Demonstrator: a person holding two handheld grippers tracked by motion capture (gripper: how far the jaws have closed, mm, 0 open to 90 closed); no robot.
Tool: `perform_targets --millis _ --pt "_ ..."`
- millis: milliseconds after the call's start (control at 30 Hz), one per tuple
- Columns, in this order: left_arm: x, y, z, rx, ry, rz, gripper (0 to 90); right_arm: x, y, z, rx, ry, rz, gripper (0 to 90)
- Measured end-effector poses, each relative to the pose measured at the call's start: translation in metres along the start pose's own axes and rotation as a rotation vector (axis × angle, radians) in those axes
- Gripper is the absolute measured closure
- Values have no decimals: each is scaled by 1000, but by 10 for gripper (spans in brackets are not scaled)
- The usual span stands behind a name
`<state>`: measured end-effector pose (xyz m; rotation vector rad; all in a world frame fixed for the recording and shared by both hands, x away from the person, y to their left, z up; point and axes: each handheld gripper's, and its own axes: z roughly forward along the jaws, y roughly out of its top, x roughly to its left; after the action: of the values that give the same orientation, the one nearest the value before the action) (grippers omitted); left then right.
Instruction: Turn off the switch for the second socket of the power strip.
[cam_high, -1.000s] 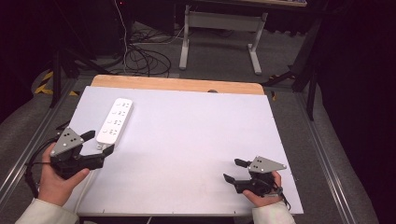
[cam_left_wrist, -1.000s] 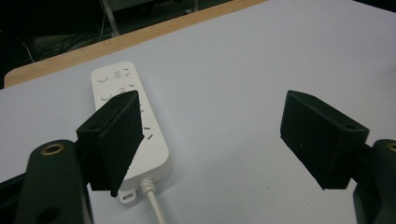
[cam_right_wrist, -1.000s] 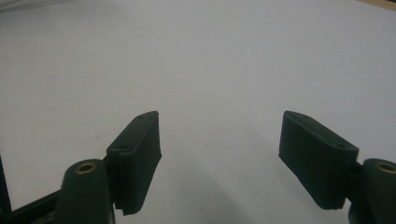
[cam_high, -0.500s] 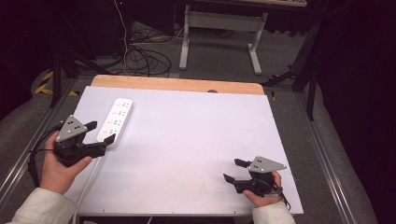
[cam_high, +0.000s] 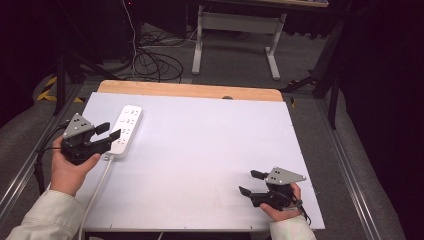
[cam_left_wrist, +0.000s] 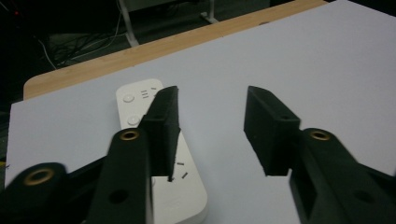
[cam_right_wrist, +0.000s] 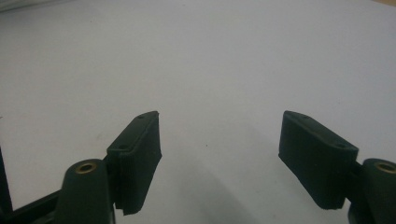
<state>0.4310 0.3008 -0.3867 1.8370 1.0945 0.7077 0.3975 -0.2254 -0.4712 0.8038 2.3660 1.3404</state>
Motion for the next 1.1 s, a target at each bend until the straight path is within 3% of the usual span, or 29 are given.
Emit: perform_targets --millis 67,100,133,267,367,500,600,733,1100 --pt "3 0 4 -4 2 -7 672 0 0 0 -1 1 0 296" --pt "5 1 5 2 0 -9 672 0 0 0 -1 1 0 296" --pt "6 1 6 4 -1 -14 746 0 0 0 0 1 0 296" --pt "11 1 12 21 -21 -53 853 -1 0 0 0 3 0 296" --pt "14 1 15 21 -32 -61 897 0 0 0 -1 3 -1 296" --pt "17 3 20 35 -4 -43 900 0 -1 -1 -4 4 2 296" --pt "21 5 25 67 11 -51 900 0 -1 -1 -5 6 1 296" --pt "27 5 33 106 46 -80 900 0 -1 -1 -9 9 3 296" --pt "40 0 54 168 42 -169 900 0 -1 -1 -10 9 -1 295"
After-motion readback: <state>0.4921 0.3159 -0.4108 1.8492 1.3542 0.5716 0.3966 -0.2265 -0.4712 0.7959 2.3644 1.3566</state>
